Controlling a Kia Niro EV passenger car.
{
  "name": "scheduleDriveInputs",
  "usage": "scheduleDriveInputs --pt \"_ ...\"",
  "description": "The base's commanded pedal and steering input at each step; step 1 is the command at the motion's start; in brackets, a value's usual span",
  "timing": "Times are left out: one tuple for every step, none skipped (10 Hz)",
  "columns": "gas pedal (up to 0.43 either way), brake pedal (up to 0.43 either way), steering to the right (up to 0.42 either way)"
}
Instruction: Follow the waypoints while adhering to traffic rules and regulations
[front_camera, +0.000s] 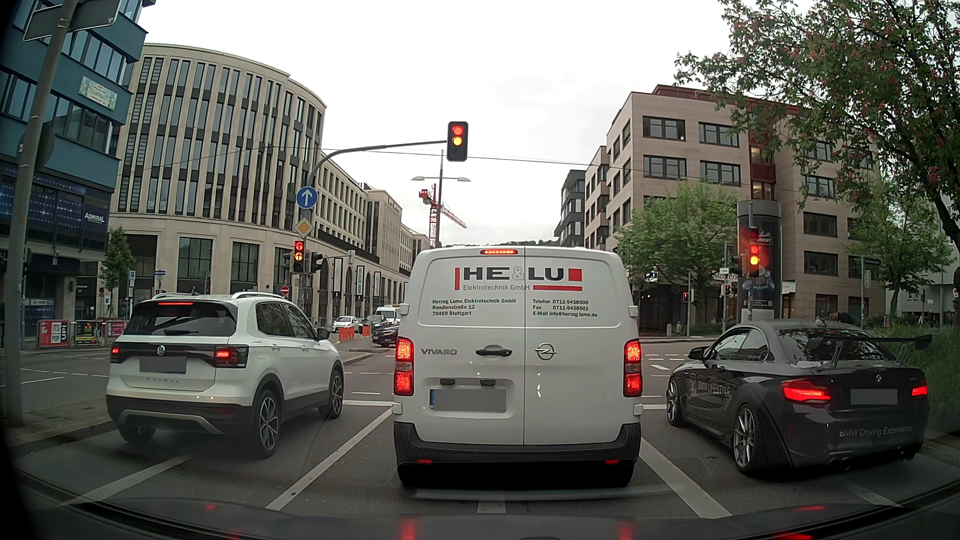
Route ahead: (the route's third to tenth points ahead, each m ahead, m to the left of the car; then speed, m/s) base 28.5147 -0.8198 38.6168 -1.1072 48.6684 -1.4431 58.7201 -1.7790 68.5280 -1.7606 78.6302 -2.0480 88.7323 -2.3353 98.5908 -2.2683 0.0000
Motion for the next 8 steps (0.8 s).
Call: scheduleDriveInputs --pt "0.0 0.274 -0.016" --pt "0.0 0.28 -0.017" --pt "0.0 0.274 -0.016" --pt "0.0 0.274 -0.016" --pt "0.0 0.274 -0.016" --pt "0.0 0.268 -0.017" --pt "0.0 0.177 -0.016" --pt "0.0 0.085 -0.017"
